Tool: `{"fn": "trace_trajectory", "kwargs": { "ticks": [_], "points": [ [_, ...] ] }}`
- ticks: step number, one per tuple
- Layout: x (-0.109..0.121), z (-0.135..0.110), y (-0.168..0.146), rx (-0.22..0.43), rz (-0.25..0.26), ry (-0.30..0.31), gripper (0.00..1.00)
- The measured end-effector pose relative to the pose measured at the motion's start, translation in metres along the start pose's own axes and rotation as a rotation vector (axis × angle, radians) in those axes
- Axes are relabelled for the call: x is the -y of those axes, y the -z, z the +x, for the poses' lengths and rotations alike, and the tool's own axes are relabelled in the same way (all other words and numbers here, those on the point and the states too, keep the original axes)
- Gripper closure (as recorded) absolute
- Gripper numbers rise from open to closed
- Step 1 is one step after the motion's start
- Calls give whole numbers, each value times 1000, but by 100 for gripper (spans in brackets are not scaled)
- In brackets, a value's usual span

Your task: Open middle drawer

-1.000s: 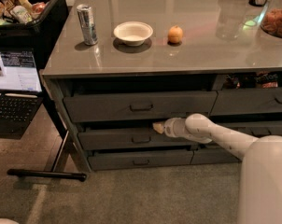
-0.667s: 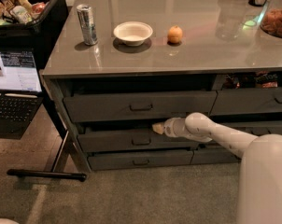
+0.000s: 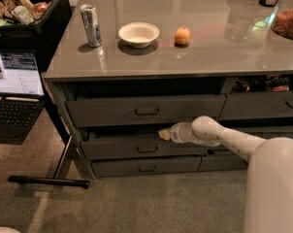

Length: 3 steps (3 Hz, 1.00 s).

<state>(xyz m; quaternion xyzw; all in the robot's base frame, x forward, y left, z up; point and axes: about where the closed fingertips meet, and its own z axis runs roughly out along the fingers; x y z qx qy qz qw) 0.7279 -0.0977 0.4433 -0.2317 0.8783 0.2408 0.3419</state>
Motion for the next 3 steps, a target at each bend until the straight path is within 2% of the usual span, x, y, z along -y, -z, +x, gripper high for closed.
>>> {"fn": "trace_trajectory", "kwargs": {
  "ticks": [3],
  "points": [
    [-4, 8, 5, -34, -12, 1, 100]
  ]
}}
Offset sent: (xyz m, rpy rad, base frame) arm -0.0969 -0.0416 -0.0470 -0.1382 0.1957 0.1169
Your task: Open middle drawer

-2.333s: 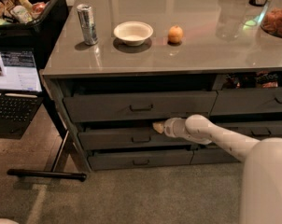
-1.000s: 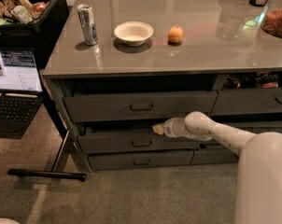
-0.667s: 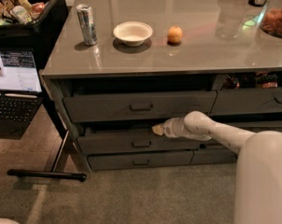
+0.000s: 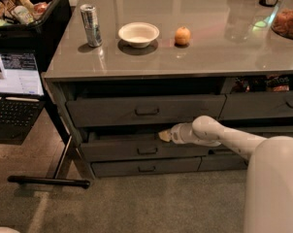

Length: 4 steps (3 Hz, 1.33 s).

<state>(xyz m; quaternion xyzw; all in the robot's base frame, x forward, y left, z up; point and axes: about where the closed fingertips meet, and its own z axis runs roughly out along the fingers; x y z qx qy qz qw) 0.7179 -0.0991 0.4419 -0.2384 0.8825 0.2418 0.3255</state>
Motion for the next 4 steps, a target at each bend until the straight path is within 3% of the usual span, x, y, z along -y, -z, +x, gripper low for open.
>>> {"fn": "trace_trajectory", "kwargs": {
  "ticks": [4],
  "points": [
    [-5, 11, 6, -17, -6, -22, 100]
  ]
}}
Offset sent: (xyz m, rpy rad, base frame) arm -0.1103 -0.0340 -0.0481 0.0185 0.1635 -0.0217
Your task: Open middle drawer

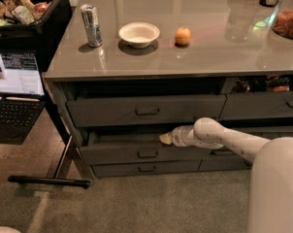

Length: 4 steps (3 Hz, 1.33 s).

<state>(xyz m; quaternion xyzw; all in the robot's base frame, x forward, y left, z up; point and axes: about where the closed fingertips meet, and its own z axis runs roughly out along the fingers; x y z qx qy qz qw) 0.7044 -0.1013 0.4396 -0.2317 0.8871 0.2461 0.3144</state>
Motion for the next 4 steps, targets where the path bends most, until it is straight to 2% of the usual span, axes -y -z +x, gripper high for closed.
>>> {"fn": "trace_trajectory", "kwargs": {
  "ticks": [3, 4],
  "points": [
    [-3, 6, 4, -6, 0, -16, 100],
    [-7, 20, 9, 18, 5, -43, 100]
  ]
}}
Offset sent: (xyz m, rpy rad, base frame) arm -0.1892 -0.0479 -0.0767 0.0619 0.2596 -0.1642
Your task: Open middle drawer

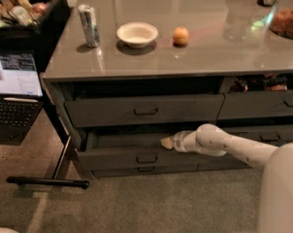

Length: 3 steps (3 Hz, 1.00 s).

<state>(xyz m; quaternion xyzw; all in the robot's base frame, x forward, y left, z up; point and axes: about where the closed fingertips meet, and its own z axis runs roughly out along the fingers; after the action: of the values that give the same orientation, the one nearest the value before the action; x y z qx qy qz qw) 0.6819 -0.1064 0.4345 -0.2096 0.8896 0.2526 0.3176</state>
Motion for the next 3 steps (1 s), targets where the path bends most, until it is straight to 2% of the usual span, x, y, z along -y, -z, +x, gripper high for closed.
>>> {"fn": "trace_trajectory", "kwargs": {
  "ticks": [1, 2, 3],
  "points": [
    [0, -1, 0, 0, 0, 0, 100],
    [-4, 25, 8, 57, -3, -36, 100],
    [-4, 22, 7, 59, -3, -37, 100]
  ]
}}
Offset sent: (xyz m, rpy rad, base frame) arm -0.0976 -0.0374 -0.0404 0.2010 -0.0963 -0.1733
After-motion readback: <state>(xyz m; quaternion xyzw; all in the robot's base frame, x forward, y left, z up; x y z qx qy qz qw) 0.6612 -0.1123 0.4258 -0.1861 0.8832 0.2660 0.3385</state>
